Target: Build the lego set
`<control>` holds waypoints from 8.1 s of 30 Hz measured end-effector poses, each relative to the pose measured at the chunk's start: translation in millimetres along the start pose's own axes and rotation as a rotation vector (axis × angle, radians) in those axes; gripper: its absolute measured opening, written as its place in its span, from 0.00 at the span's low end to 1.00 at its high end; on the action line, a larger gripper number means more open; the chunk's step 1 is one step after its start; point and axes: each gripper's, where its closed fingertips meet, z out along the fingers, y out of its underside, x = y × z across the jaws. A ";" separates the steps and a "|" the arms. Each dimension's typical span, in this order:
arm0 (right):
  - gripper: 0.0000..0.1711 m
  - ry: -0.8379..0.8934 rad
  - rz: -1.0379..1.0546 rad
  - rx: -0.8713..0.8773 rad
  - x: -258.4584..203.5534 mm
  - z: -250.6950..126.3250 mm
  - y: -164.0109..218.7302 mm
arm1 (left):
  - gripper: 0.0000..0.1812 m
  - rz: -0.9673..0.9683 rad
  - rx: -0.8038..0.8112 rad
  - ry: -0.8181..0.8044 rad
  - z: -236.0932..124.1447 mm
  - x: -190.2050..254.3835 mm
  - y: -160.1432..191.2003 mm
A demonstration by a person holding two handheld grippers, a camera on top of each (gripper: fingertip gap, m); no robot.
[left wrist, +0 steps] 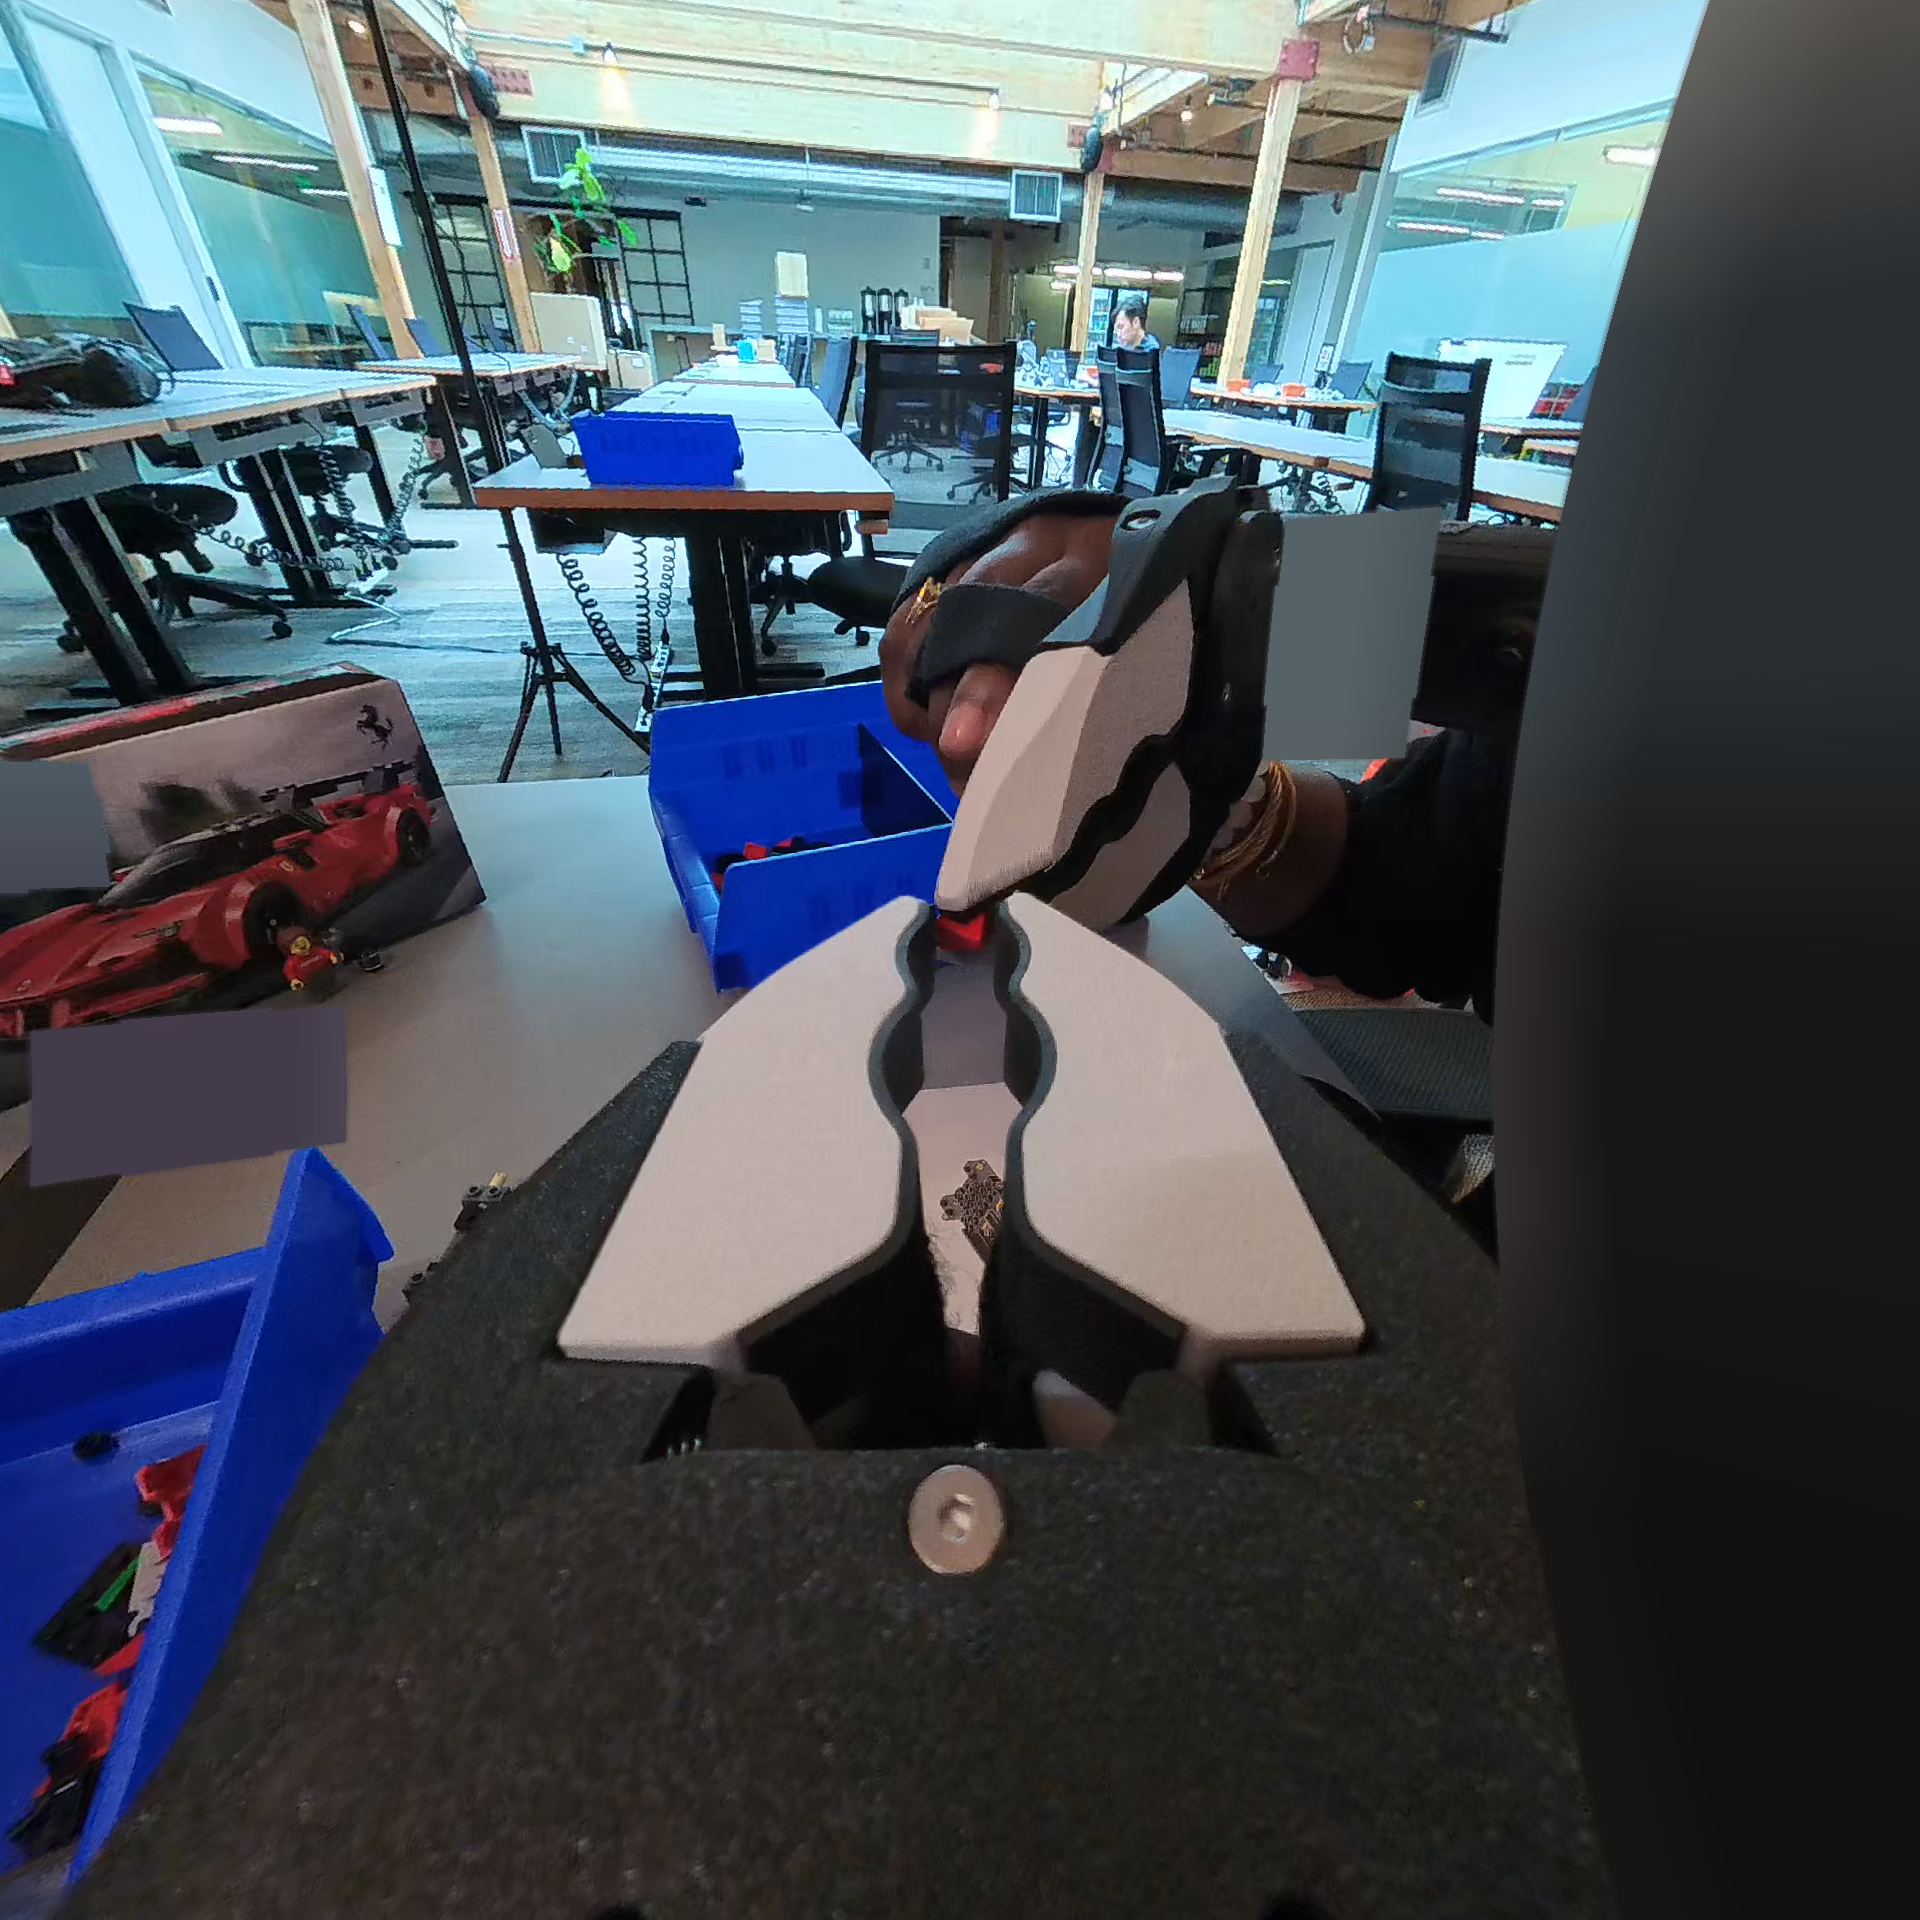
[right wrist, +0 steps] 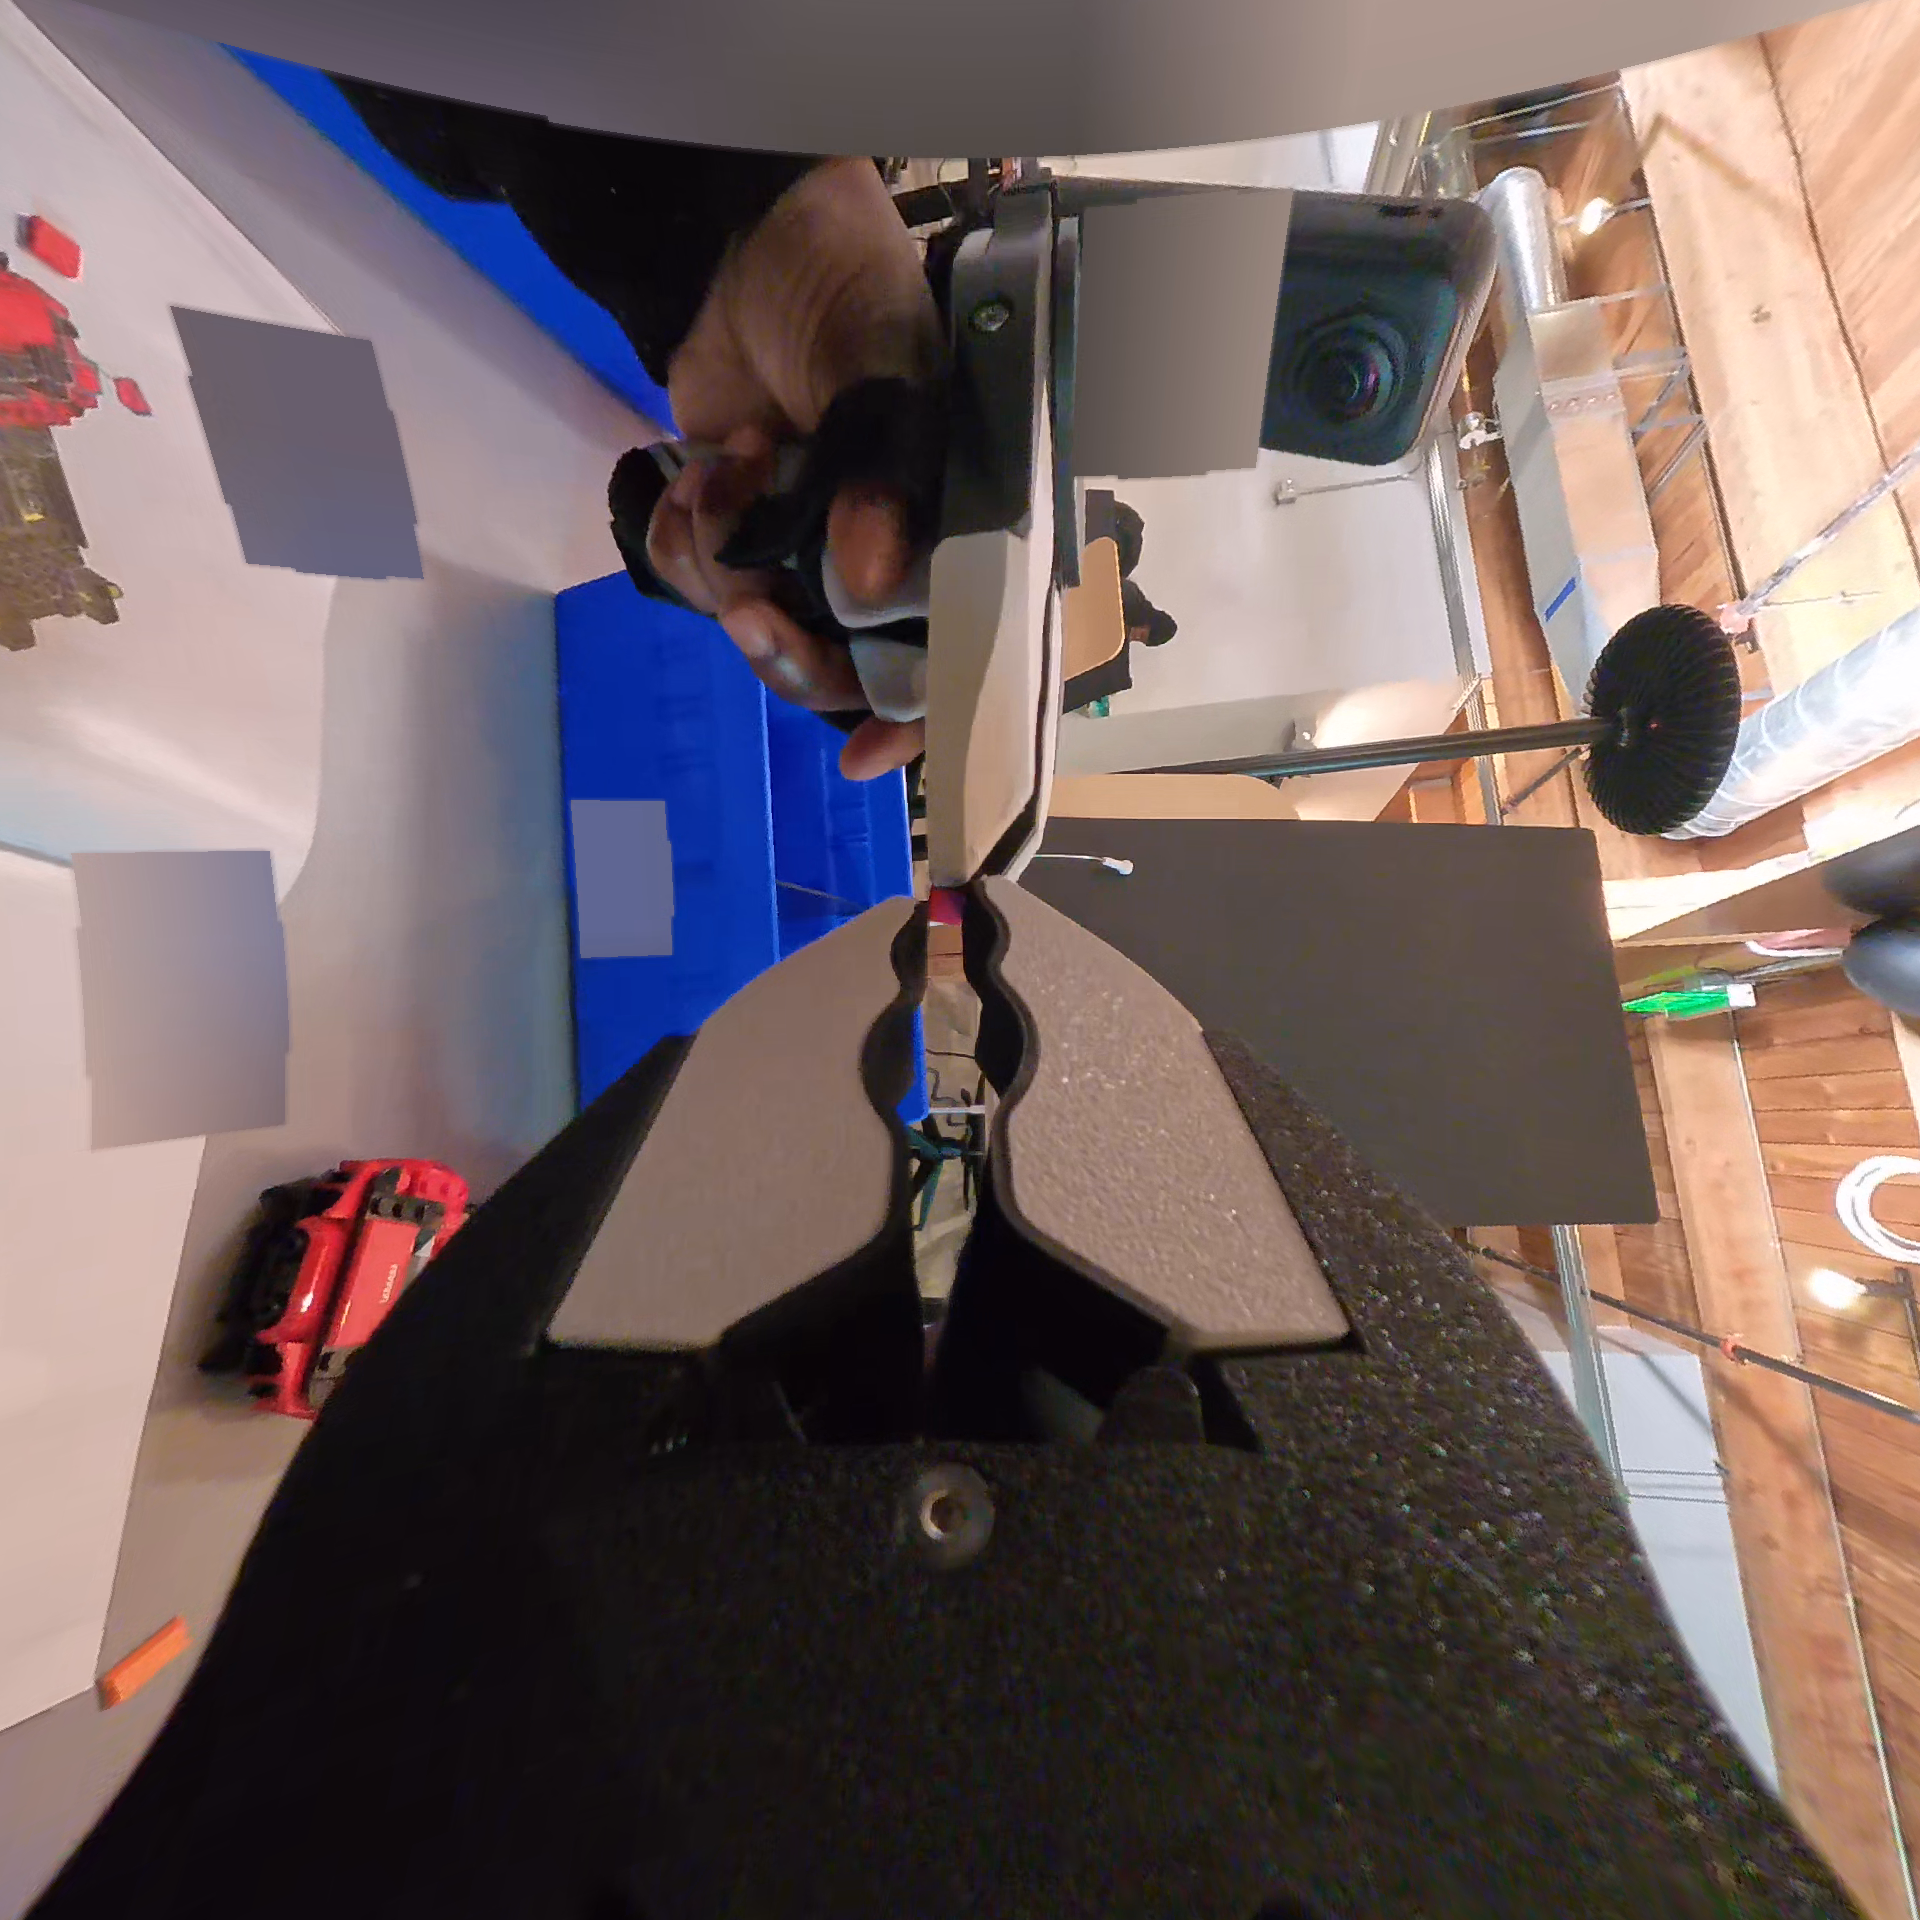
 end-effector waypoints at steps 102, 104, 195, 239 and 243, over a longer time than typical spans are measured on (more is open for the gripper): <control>0.39 -0.420 1.099 -0.358 -183.0 9.3 145.2 | 0.04 -0.002 -0.467 -0.007 52.5 -90.2 178.9; 0.39 -0.420 1.099 -0.356 -183.0 9.4 145.1 | 0.04 -0.002 -0.468 -0.007 52.5 -90.3 179.0; 0.28 -0.587 1.037 -0.272 -186.1 19.7 137.2 | 0.00 -0.239 -0.472 -0.022 45.9 -96.5 138.0; 0.28 -0.569 1.043 -0.262 -186.0 20.0 137.0 | 0.00 0.052 -0.630 -0.121 42.2 -95.6 181.7; 0.28 -0.568 1.040 -0.264 -186.1 19.9 137.3 | 0.00 0.083 -0.564 -0.134 46.7 -98.6 168.4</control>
